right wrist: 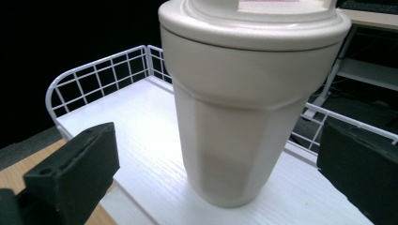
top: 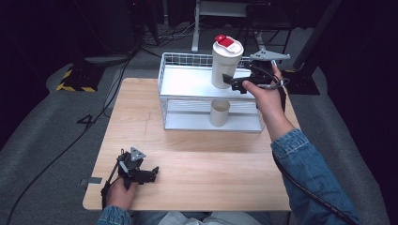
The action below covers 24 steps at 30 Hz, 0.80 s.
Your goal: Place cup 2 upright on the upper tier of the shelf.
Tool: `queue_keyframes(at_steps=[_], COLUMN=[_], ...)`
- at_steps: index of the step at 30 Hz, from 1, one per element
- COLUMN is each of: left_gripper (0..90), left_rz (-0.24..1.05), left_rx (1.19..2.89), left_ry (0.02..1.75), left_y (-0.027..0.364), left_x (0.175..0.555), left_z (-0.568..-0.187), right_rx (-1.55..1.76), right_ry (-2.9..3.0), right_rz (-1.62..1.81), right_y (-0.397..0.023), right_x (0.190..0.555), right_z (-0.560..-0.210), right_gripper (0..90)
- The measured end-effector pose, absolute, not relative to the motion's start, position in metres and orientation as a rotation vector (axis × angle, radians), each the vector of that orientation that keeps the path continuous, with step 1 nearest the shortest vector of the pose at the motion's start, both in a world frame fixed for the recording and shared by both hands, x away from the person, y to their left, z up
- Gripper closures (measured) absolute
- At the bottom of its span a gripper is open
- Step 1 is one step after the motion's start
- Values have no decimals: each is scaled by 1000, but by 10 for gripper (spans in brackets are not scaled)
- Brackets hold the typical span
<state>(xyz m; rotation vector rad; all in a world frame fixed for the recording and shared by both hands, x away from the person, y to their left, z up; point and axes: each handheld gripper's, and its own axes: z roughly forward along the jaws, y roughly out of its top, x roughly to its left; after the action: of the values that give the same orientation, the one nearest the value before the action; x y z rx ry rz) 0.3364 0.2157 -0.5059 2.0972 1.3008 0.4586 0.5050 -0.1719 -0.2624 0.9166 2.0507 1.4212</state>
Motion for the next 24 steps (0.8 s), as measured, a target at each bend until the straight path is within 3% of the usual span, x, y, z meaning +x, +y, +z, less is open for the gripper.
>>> queue_keyframes(at_steps=[24], left_gripper=[0], left_rz=[458], left_rx=[2101], left_ry=[1297], left_y=[216], left_x=[337], left_z=[-506], right_rx=[857], right_ry=[2129], right_rz=[1413], right_y=[-238], right_x=[442], right_z=[-271], right_gripper=[4])
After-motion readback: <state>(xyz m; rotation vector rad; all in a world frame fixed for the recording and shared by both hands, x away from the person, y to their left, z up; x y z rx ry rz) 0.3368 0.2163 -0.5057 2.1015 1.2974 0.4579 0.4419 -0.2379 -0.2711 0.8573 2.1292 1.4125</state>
